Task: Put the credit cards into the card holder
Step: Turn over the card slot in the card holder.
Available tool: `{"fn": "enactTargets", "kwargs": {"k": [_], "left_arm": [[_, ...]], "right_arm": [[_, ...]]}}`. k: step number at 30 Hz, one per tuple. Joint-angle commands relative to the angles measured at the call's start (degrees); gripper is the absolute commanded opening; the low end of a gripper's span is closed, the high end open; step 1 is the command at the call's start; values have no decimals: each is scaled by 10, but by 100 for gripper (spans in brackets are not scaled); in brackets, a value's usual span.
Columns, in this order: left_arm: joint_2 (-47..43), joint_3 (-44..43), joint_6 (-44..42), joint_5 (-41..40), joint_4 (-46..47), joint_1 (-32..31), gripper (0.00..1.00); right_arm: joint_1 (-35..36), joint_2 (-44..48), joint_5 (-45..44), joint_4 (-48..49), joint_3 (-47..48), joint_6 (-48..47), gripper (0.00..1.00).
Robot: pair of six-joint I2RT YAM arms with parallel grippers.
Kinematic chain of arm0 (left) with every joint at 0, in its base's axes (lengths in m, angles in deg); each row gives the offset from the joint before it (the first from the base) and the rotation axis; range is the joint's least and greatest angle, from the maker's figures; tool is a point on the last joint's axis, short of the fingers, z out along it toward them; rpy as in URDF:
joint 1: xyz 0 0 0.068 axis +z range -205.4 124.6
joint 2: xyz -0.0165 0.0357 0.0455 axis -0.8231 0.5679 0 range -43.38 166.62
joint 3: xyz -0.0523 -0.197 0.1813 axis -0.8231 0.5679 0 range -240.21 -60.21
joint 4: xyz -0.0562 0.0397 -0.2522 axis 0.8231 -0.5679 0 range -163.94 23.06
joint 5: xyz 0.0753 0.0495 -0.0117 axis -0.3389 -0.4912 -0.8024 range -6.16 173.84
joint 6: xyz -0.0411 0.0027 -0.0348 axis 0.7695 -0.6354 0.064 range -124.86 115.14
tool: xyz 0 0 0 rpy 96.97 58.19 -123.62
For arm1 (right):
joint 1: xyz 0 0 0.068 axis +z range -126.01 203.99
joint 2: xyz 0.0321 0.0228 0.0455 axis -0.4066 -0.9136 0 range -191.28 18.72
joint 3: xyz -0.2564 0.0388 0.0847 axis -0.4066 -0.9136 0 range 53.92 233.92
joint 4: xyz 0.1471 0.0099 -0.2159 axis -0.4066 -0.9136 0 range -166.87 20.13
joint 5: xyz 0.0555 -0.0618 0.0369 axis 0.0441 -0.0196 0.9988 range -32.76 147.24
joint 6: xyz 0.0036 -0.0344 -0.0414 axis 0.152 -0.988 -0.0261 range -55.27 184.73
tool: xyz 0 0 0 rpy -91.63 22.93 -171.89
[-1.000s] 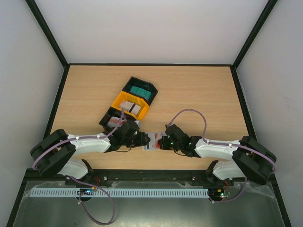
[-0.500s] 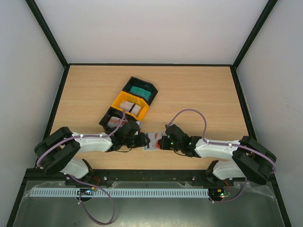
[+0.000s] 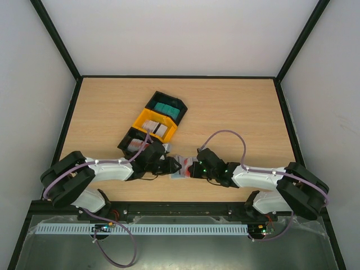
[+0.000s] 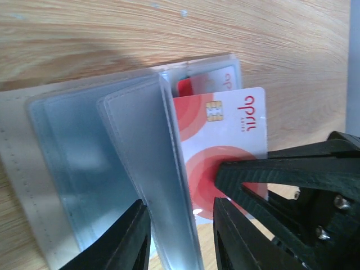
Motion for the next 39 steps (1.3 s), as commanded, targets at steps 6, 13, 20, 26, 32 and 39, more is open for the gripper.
{"fn": "enactTargets", "kwargs": {"k": [6,13,20,26,32,39], "left_arm": [[-6,12,-14,32,54,2,32],[16,24,-4,71,134,3,33],[32,24,5,86,175,2,31],[34,23,9,91,183,0,31],[44,21,11,105,202,-2,33],[73,-4,11,123,229,-8,38]], "right_arm": [[4,41,-44,-35,-19,6,2],[3,97,-65,-34,-36,14,2],[4,90,-58,-32,-41,16,2],[3,103,-70,-43,-37,17,2],[4,145,-101,-78,-30,17,2],[4,231,-191,-166,-12,25,2]]}}
